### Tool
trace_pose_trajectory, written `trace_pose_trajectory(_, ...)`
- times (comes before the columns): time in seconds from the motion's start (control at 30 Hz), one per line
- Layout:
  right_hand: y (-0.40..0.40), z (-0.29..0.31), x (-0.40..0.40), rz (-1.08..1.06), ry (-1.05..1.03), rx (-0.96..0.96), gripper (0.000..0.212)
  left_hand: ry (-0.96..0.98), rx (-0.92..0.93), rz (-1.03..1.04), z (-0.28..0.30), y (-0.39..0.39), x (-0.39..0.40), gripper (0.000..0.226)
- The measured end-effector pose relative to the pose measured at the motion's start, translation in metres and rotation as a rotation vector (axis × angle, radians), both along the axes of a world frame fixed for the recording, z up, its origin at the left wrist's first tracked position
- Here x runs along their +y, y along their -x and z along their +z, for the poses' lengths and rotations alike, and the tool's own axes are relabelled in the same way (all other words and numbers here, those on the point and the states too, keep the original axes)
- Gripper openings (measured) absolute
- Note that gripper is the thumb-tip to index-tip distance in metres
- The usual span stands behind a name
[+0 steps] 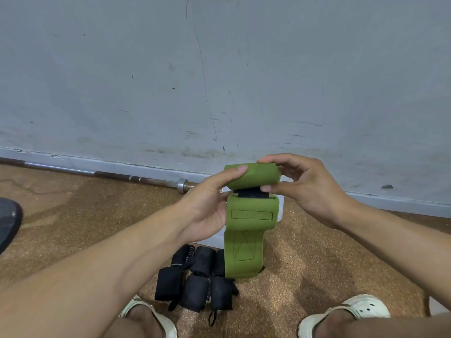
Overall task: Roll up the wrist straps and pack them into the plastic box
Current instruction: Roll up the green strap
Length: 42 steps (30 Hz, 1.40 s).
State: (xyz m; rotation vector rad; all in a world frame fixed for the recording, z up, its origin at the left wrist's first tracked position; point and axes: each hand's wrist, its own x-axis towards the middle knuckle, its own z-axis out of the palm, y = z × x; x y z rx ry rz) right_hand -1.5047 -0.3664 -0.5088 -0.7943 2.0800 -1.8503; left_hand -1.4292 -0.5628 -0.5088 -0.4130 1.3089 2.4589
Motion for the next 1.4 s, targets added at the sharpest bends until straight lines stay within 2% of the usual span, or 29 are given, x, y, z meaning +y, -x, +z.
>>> trace_pose_trajectory(0.1, 0.006, 0.002, 0.004, 0.042, -0.017, -0.077, 0.053, 0.006, -0.008, 0.019, -0.002, 0.001, 0.001, 0.037)
trace_pose_trajectory(0.2, 0.008, 0.004, 0.010, 0.176, -0.006, -0.305, 0.062, 0.066, 0.022, 0.035, -0.002, 0.004, 0.000, 0.053)
trace_pose_trajectory(0.3, 0.008, 0.003, 0.011, 0.173, -0.028, -0.444, 0.075, 0.086, 0.051, 0.077, -0.005, 0.007, -0.003, 0.066)
trace_pose_trajectory(0.4, 0.006, -0.001, 0.012, 0.203, -0.113, -0.398, 0.062, 0.053, 0.054, 0.062, -0.011, 0.008, -0.005, 0.073)
trace_pose_trajectory(0.53, 0.005, -0.004, 0.012, 0.113, -0.012, -0.270, 0.053, -0.014, 0.007, 0.068, -0.020, 0.011, 0.000, 0.097)
trace_pose_trajectory(0.57, 0.005, -0.004, 0.012, 0.088, 0.007, -0.242, 0.054, -0.025, 0.001, 0.052, -0.020, 0.010, 0.002, 0.095)
trace_pose_trajectory(0.67, 0.005, -0.005, 0.010, 0.054, 0.010, -0.156, 0.055, 0.083, 0.032, -0.016, -0.014, 0.007, 0.008, 0.048)
trace_pose_trajectory(0.73, 0.003, -0.004, 0.010, 0.040, -0.008, -0.100, 0.057, 0.100, 0.051, -0.022, -0.012, 0.005, 0.008, 0.040)
trace_pose_trajectory(1.03, -0.001, -0.003, 0.004, -0.042, 0.004, 0.109, 0.053, 0.142, 0.036, -0.115, -0.008, 0.002, 0.005, 0.040)
trace_pose_trajectory(1.13, -0.003, -0.009, 0.003, -0.036, 0.027, 0.134, 0.060, 0.131, 0.061, -0.113, -0.006, 0.002, 0.007, 0.053)
trace_pose_trajectory(1.2, -0.002, -0.011, 0.001, -0.009, -0.021, 0.170, 0.064, 0.145, 0.053, -0.074, -0.005, 0.002, 0.007, 0.046)
trace_pose_trajectory(1.3, 0.002, -0.006, 0.004, 0.065, -0.052, 0.054, 0.060, 0.162, 0.067, -0.012, -0.004, 0.003, 0.004, 0.041)
trace_pose_trajectory(1.4, 0.005, -0.003, 0.009, 0.069, -0.139, -0.098, 0.086, 0.175, 0.136, 0.020, -0.002, 0.004, 0.002, 0.045)
